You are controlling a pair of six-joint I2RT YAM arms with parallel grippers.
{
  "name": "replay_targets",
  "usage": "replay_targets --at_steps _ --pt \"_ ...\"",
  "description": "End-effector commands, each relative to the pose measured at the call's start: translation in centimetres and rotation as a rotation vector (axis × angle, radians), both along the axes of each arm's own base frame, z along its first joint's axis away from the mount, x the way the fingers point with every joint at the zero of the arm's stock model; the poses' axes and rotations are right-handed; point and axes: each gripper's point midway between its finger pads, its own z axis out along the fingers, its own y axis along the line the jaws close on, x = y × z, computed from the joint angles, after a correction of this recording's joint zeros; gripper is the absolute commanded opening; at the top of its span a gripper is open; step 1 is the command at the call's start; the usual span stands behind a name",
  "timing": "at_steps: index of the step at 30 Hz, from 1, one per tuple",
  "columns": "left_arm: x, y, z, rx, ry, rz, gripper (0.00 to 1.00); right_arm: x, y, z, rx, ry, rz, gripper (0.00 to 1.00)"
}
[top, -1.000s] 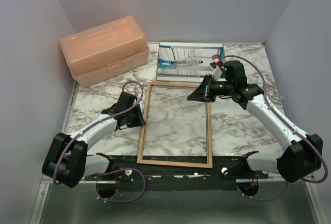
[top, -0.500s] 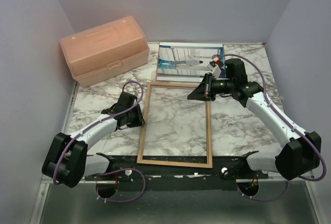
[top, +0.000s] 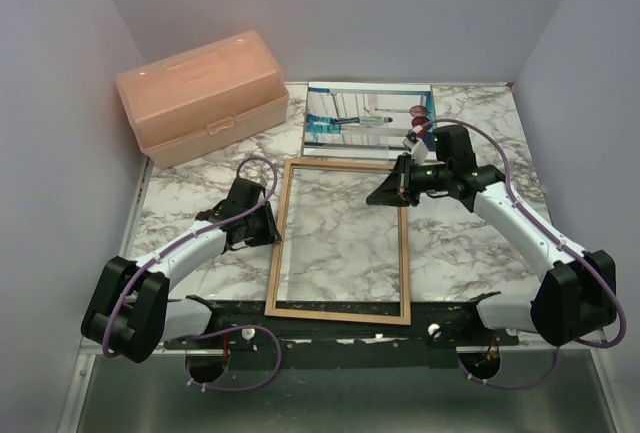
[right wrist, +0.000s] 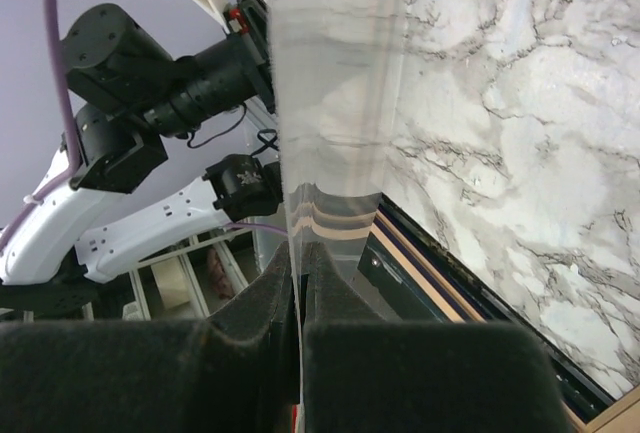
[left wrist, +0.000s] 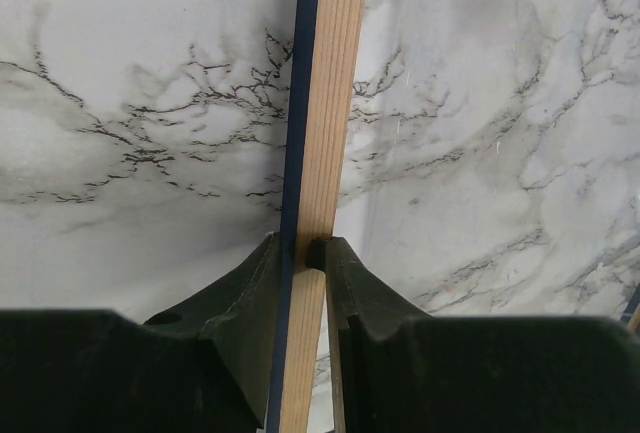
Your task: Put the photo into the frame
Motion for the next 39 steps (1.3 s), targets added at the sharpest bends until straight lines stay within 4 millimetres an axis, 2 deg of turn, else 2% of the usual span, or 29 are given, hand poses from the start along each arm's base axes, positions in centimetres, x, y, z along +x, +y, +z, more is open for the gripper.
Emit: replay_targets --at_steps 1,21,35,39 --pt "-1.0 0.7 -1.3 0.047 0.041 -0.007 0.25 -0.7 0.4 0.1 0.057 0.013 0.039 0.01" --pt "-1.0 0.7 -1.2 0.047 0.04 -0.007 0.23 -0.8 0.9 0.2 0.137 0.062 0.012 0.01" --pt "-0.9 0.7 -1.3 0.048 0.043 -0.007 0.23 -1.7 0.6 -2.4 0.117 0.111 0.001 0.01" --pt "-0.9 0.7 -1.2 0.048 0.041 -0.006 0.23 -1.8 0.6 -2.0 0.129 0.107 -0.009 0.01"
